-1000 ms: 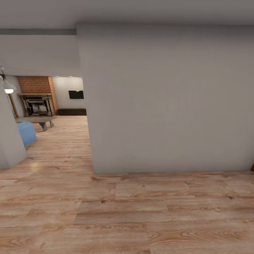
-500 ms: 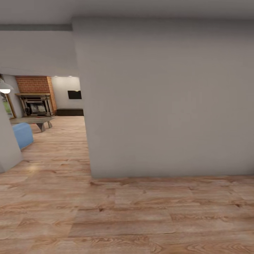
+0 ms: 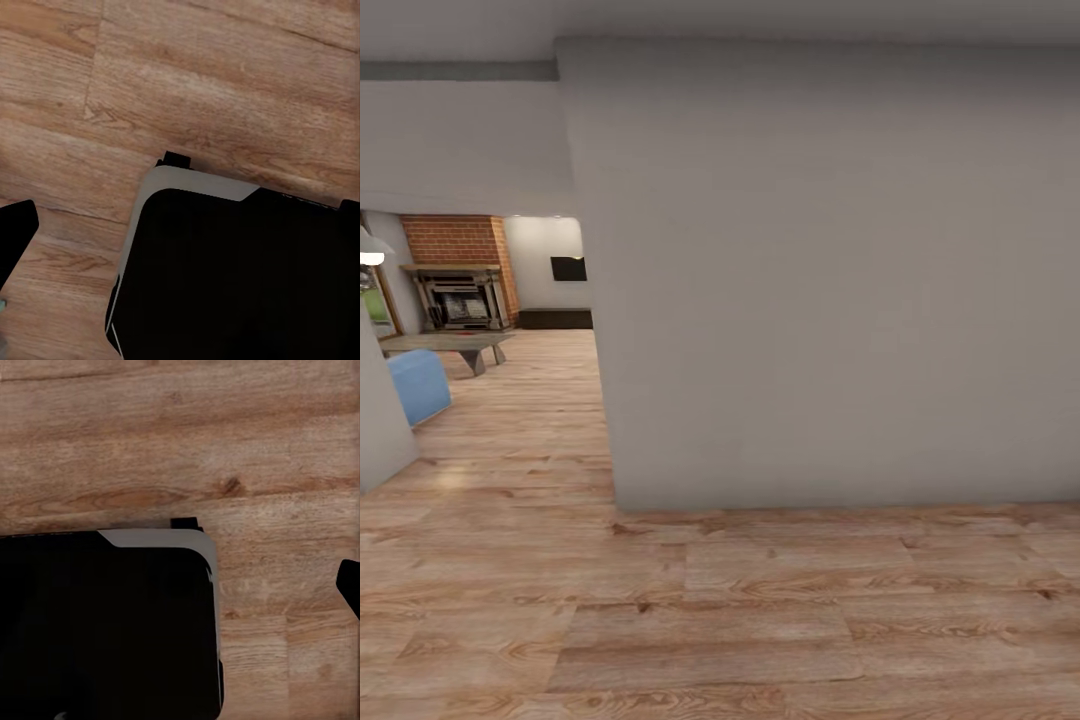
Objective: Move the two storage containers from the living room to the garage. In the garage, place one container on the floor and stack the other container on top of it (either order is fine).
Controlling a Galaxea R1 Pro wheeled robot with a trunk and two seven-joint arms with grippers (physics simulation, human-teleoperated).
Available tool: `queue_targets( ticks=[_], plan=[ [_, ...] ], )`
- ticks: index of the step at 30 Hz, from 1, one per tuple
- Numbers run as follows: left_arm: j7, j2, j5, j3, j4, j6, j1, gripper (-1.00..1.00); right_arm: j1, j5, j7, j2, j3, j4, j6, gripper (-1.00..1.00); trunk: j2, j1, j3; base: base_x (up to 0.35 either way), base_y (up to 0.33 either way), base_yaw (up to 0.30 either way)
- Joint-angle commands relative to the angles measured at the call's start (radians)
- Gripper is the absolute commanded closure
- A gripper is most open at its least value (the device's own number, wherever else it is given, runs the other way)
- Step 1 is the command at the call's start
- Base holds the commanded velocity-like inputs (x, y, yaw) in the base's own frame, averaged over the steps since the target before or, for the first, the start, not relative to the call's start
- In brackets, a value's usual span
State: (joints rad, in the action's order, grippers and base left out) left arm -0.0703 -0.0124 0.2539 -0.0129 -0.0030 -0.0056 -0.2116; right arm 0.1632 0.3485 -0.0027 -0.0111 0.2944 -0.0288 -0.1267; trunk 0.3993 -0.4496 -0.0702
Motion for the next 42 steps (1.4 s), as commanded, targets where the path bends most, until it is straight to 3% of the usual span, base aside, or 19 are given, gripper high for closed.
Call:
queue_targets(
  ticks=[1,27,36,42],
  plan=[
    [-0.002,0.000,0.004,-0.001,0.000,-0.001,0.000,-1.00,0.001,0.007,0.001,0.000,0.009,-0.003,-0.006,-1.00,0.001,0.000,0.000,0.012,0.000,0.000],
    [-0.002,0.000,0.004,-0.001,0.000,-0.001,0.000,-1.00,0.001,0.004,-0.007,-0.004,0.022,-0.003,-0.005,-1.00,0.001,0.000,0.000,0.001,0.000,0.238],
    [-0.002,0.000,0.004,-0.001,0.000,-0.001,0.000,-1.00,0.001,-0.068,-0.009,-0.002,0.022,-0.003,-0.005,-1.00,0.001,0.000,0.000,0.000,0.000,0.279],
    [-0.002,0.000,0.004,-0.001,0.000,-0.001,0.000,-1.00,0.001,-0.074,-0.009,-0.002,0.022,-0.002,-0.006,-1.00,0.001,0.000,0.000,0.000,0.000,0.279]
  ],
)
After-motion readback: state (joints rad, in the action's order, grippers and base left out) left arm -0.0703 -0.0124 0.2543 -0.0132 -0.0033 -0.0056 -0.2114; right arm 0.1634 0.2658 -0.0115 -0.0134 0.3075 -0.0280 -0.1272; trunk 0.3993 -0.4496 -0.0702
